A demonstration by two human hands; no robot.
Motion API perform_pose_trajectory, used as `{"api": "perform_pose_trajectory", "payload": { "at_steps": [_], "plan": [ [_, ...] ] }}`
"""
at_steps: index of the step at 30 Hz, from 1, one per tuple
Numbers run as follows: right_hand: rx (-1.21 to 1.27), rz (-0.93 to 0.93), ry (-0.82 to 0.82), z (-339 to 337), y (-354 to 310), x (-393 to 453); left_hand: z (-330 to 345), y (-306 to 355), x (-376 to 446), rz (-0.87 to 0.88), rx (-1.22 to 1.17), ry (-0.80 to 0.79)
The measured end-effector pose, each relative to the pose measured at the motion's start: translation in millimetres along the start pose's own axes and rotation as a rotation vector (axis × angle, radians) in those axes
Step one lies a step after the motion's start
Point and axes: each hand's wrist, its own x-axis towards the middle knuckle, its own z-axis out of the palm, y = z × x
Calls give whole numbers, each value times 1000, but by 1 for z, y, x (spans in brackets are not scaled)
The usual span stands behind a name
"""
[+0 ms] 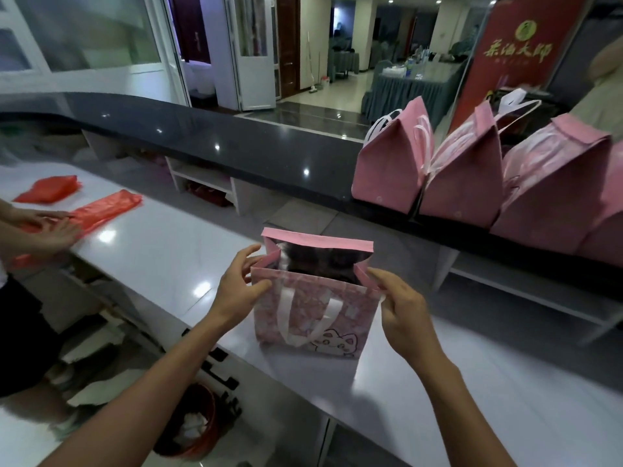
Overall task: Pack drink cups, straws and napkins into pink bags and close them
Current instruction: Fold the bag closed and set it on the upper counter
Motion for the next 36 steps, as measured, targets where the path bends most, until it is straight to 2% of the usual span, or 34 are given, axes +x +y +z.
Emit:
{"api": "perform_pose_trajectory", "payload": {
  "at_steps": [3,6,12,17,21,26,33,36],
  "plan": [
    [218,194,4,9,-2,-6,5,-5,2,0,-10,-18],
    [268,227,17,20,3,-6,11,-4,0,38,-16,0],
    [361,334,145,34,7,7,14,-7,-3,36,-94,14],
    [419,382,147,46,14,21,19,-10,0,15,-198,5],
    [531,429,199,52,16,35,15,-21,16,50,-83,17],
    [475,456,262,55,19,47,8,-26,36,56,-23,-52],
    [420,440,169,56,30,67,8,-29,62,104,-142,-64],
    [374,420,173,57,31,75,9,-37,75,134,-108,-53]
  ]
}}
